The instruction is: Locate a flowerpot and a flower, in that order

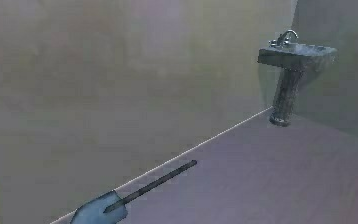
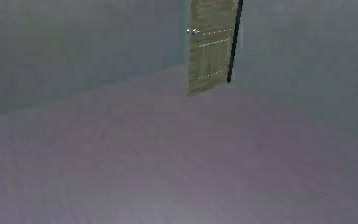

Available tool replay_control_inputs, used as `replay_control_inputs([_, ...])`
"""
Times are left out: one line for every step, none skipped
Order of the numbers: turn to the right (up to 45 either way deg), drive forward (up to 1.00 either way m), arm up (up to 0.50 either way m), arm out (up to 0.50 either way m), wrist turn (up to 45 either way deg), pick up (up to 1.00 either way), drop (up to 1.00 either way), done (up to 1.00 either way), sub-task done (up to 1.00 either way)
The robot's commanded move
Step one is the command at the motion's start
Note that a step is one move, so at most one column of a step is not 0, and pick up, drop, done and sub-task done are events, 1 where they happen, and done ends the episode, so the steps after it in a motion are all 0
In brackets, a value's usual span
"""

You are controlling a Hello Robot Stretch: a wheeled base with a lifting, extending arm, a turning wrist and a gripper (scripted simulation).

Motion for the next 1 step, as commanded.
replay_control_inputs([0.0,0.35,0.0,0.0,0.0,0.0,0.0,0.0,0.0])
